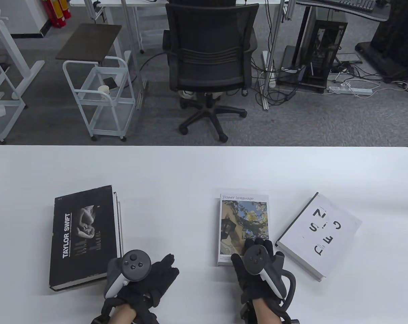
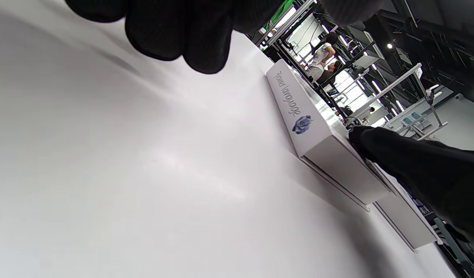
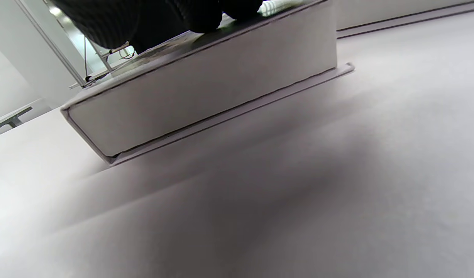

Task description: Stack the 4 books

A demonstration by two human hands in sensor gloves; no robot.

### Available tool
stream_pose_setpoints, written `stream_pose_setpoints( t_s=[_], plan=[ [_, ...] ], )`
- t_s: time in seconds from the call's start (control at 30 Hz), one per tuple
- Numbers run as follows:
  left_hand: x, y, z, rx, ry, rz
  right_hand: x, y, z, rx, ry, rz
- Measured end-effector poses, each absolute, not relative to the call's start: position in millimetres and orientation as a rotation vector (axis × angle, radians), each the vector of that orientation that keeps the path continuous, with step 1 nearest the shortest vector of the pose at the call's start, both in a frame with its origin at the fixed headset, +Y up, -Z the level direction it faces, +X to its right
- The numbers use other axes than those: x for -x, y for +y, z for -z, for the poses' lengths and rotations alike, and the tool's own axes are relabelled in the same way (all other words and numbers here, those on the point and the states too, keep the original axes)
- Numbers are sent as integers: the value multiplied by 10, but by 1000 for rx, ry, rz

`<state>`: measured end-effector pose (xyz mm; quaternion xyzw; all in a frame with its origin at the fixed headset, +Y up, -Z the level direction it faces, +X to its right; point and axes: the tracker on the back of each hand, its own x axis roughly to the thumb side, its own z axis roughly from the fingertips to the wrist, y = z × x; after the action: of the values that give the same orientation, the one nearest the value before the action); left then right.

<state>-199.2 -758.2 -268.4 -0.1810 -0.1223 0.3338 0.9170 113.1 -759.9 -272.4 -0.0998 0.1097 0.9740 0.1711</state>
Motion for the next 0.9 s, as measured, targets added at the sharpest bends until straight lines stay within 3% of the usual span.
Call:
stream_pose_setpoints(
  t_s=[0.9],
  plan=[
    [2012, -7598, 2688, 413, -202, -668, -282, -7541, 2541, -323, 286, -2923]
  ],
)
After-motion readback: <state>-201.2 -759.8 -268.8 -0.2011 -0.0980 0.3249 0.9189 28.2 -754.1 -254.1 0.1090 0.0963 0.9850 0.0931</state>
